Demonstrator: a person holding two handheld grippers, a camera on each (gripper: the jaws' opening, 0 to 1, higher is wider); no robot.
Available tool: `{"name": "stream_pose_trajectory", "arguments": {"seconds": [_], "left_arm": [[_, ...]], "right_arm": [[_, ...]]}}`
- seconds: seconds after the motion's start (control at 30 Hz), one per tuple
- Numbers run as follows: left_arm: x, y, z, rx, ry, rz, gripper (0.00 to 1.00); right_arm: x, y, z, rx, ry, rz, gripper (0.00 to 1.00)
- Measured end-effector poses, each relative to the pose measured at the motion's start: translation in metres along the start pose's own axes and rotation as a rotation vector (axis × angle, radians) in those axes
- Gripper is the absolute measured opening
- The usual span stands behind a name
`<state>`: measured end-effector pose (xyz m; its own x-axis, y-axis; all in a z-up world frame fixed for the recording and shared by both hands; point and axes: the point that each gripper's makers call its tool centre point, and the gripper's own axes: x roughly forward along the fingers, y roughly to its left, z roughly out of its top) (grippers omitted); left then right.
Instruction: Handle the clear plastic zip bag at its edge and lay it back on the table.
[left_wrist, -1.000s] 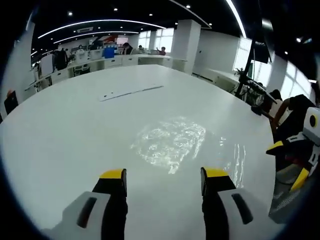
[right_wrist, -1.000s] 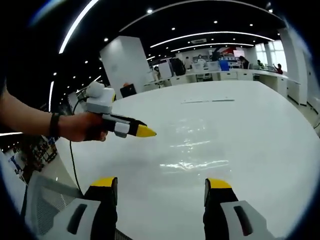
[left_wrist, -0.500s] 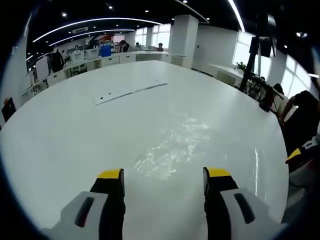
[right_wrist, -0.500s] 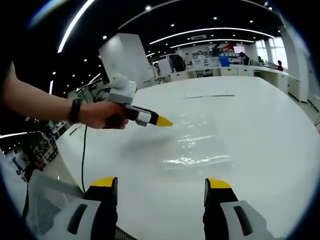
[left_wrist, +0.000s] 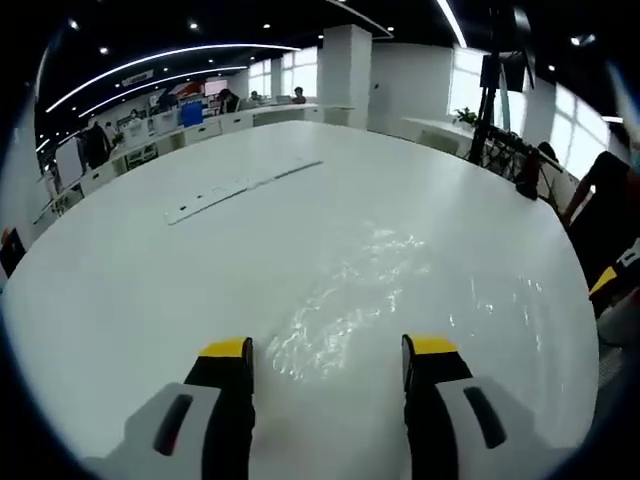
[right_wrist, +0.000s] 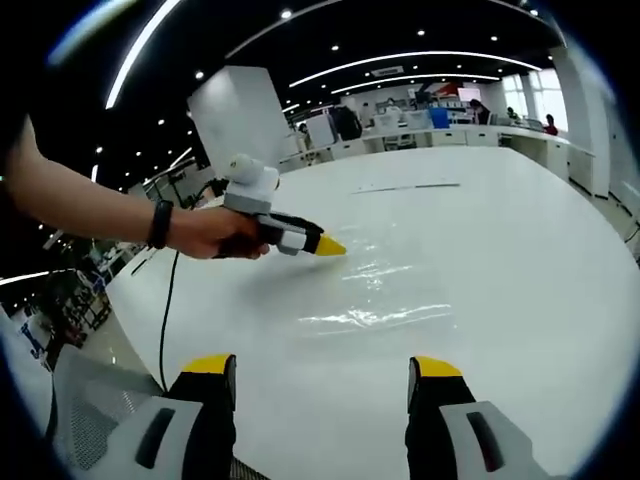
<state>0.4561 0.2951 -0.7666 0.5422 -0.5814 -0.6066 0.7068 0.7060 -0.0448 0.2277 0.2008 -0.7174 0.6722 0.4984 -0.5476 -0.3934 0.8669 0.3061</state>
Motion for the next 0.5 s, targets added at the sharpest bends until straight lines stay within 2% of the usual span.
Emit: {"name": "stream_pose_trajectory", "arguments": {"seconds": [0.17,0.3,0.5], "left_arm": [[0.0029,0.0035,-0.0007,0.033,-0.004,0.010,0.51],[0.0008,0.0063,-0.0008,0.022,-0.023,0.021,0.41],[-0.0002,0.0086,-0.0013,0.021,-0.026,0.034,0.37]], "right_arm": [[0.0014,-0.0014,-0.0035,0.002,0.003,-0.001,0.69],[0.0030,-0.0031,-0.0043,0.002,0.003,-0.001,0.69],[0.0021,-0.0009,-0.0032,-0.001,0.004,0.002,0.69]]}}
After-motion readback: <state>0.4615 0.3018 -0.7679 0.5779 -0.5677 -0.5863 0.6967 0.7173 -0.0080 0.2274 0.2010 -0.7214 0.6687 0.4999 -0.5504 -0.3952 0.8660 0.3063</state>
